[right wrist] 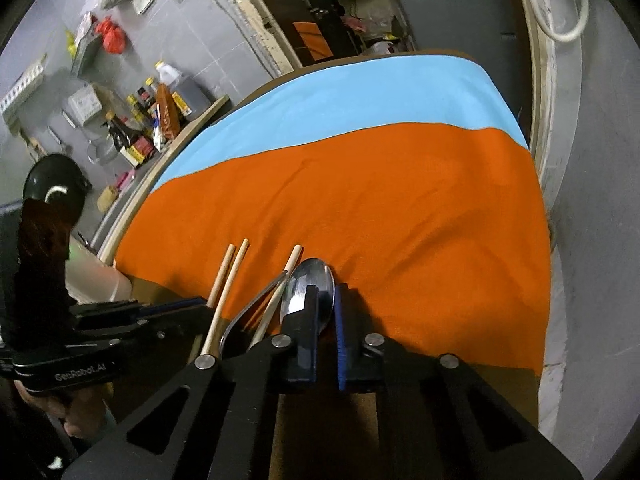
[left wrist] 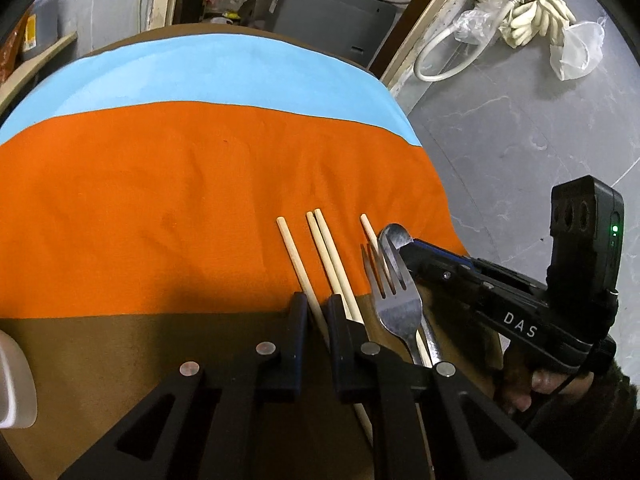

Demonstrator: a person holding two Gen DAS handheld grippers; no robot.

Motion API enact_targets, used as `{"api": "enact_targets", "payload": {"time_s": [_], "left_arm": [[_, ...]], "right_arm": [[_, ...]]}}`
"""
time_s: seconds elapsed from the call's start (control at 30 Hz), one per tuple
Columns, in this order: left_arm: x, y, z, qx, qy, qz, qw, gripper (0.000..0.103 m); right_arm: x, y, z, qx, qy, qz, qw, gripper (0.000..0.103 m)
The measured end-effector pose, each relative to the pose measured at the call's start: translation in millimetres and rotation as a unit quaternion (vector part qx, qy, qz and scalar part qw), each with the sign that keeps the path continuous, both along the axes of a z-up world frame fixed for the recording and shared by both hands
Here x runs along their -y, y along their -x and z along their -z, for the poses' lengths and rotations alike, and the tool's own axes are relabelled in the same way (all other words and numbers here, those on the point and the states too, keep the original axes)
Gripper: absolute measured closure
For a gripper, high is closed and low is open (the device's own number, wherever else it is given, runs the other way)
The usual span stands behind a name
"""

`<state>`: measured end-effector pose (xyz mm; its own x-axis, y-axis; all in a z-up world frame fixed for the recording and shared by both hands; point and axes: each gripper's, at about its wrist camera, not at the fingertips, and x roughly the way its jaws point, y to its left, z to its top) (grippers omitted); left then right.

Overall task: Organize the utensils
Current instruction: 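Grasp one wooden chopstick with the left tool while the right tool grasps the silver spoon, then lift the chopstick and spoon and carry both over the white caddy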

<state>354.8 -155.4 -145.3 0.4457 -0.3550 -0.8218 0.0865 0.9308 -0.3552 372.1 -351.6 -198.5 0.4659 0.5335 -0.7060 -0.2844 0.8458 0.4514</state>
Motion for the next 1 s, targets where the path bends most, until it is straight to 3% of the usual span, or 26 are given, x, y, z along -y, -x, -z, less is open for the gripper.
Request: {"api": "enact_targets", "payload": {"time_s": [0.27, 0.5, 0.77, 1.0], "left_arm": [[-3.6, 10.1, -5.7, 0.008, 0.020, -0.025, 0.9995, 0.098], [-20.2, 39.3, -21.8, 0.039, 0.023, -0.046, 0.9979, 0.098], [-47.7, 72.7, -54.6, 0.104, 0.045, -0.079, 0.9904, 0.098], [-61.7, 88.0, -83.2, 0.145, 0.072, -0.064, 0.9848, 0.098]], "right_arm": [[3.0, 20.8, -7.6, 0.011, 0.000, 0.026, 1.000, 0.102], [-7.3, 59.0, -42.1, 0.067, 0.053, 0.047, 0.995, 0.102], [-17.1, 99.2, -85.2, 0.143, 0.105, 0.075, 0.981, 0.102], [-24.6, 128.7, -133.5, 0.189, 0.126, 0.121, 0.966, 0.102]]}}
